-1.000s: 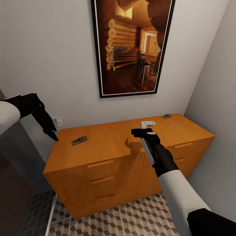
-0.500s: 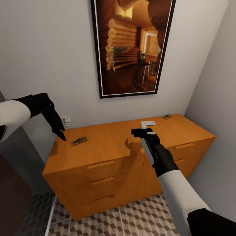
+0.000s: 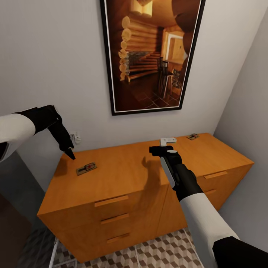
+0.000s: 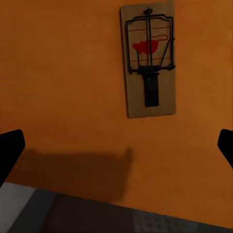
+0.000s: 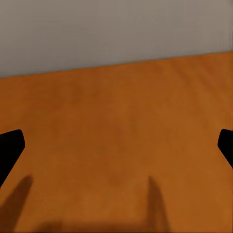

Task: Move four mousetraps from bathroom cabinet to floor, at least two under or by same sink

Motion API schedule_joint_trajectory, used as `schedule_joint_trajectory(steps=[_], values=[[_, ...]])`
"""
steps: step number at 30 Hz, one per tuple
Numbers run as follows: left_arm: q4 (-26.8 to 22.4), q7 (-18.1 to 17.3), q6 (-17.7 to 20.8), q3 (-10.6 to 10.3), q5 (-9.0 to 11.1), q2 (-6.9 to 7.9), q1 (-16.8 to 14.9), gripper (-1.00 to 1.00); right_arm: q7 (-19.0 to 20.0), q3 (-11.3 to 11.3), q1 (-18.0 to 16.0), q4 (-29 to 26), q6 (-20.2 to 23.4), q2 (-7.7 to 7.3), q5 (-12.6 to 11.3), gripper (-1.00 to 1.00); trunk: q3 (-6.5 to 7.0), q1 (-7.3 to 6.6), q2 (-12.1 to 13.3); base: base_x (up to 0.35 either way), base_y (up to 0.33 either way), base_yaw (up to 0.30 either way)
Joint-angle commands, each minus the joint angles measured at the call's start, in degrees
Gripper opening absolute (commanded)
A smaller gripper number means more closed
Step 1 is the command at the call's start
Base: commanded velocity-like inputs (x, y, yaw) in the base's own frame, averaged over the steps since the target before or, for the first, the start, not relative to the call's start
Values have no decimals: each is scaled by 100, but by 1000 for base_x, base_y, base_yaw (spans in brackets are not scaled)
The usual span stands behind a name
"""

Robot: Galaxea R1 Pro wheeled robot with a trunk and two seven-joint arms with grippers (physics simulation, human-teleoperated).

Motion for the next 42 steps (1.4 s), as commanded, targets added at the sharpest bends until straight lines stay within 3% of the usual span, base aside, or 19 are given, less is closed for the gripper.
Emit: schedule_joint_trajectory(steps=[1, 15, 20, 28, 42], values=[[-16, -9, 56, -44, 47, 8, -11, 100, -45, 13, -5, -4, 24, -1, -37, 100, -6, 1, -4, 45, 0, 0], [-12, 15, 40, -1, 54, 21, -11, 100, -45, 21, -5, 3, 24, 9, -37, 100, -6, 1, -4, 12, 0, 0], [-14, 23, 41, 151, 59, 13, -11, 100, -45, 21, -5, 4, 24, 9, -37, 100, -6, 1, -4, 0, 0, 0], [-50, 30, 42, 596, 61, 20, -11, 100, -45, 21, -5, 5, 24, 10, -37, 100, -6, 1, -4, 0, 0, 0], [-94, 31, 42, 731, 67, -101, -11, 100, -45, 75, -5, 87, 18, 4, -38, 100, -6, 1, -4, 0, 0, 0]])
